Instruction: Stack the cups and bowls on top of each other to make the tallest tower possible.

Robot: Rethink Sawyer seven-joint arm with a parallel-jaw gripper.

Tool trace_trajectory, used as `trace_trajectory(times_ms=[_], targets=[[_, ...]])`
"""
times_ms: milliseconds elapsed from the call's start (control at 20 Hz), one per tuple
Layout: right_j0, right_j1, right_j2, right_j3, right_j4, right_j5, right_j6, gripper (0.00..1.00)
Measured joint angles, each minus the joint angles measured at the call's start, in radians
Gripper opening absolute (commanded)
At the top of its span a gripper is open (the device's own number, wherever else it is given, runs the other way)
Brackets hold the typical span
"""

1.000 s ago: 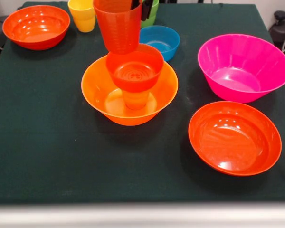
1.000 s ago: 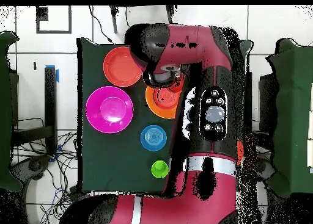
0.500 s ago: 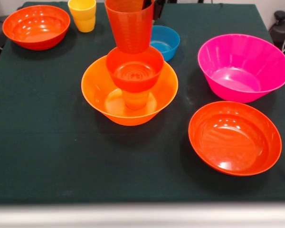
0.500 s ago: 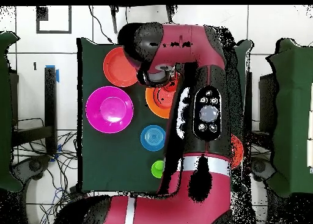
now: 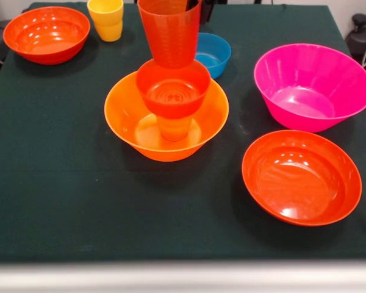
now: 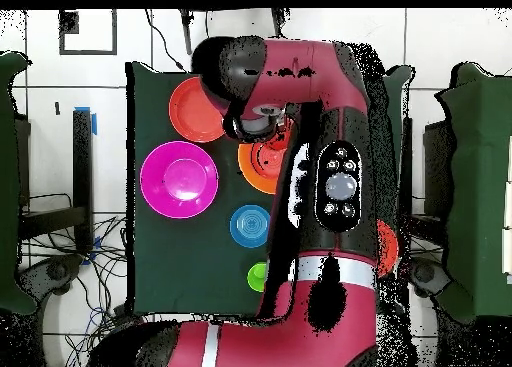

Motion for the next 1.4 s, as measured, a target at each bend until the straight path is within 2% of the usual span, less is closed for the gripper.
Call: trace_trajectory(times_ms=[700, 1400], targets=[[0.0, 0.006, -0.022, -0.002, 0.001, 0.0, 0.0, 0.0], [0.0, 0.054, -0.03, -0.018, 0.01, 0.0, 0.0, 0.0]])
